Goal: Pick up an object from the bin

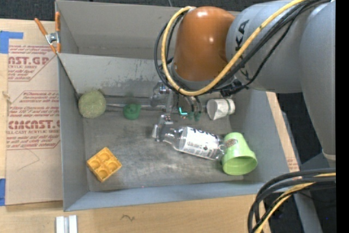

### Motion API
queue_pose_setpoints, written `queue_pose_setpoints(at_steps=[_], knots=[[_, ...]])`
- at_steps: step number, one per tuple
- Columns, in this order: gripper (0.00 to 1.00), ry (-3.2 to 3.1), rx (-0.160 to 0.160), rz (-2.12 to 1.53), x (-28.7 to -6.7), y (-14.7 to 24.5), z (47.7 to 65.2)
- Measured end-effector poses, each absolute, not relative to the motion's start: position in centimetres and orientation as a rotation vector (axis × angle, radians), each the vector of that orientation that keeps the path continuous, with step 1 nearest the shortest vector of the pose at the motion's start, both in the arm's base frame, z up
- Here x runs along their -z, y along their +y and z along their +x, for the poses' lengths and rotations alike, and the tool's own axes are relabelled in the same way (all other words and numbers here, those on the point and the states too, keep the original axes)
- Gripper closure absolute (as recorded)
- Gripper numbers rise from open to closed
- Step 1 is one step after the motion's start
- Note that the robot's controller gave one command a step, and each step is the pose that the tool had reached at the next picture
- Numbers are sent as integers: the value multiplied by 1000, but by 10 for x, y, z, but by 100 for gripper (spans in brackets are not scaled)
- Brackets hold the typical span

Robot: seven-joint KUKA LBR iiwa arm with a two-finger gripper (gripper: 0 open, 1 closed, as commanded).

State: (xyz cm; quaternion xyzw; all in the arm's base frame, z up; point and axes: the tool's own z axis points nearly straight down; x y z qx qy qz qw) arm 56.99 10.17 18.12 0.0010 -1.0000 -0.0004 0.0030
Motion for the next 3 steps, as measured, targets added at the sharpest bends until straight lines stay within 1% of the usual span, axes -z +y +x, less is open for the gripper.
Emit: queue_pose_setpoints(at_steps=[1, 2, 3], knots=[[0, -3143, 2, 1, -185, 101, 572], [0, -3149, 4, 52, -141, 56, 558], [0, -3137, -3, 57, -127, 8, 519]])
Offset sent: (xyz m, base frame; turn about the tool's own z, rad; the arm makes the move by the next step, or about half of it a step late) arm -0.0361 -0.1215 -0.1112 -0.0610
